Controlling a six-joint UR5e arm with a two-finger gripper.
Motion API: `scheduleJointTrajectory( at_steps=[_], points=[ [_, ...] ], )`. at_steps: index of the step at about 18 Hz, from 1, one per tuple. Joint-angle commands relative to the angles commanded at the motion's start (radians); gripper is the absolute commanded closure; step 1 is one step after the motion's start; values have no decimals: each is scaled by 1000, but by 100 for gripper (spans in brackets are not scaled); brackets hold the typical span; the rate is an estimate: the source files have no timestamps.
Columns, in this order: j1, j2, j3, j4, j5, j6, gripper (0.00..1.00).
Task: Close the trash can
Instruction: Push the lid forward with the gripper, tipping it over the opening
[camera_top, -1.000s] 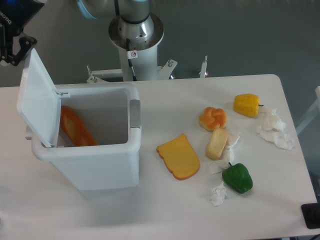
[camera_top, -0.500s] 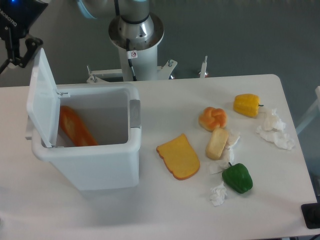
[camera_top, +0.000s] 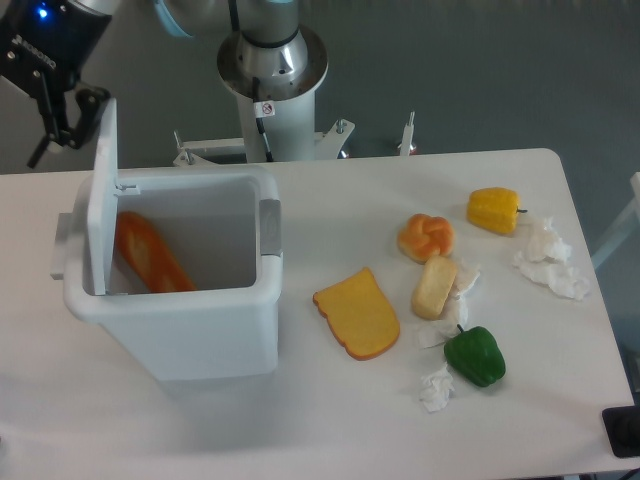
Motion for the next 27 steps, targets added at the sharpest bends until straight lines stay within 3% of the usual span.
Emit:
scheduleJointTrajectory(
  at_steps=[8,27],
  points=[
    [89,-3,0,3,60,8,0],
    [144,-38,-29,29,178,144,0]
  ],
)
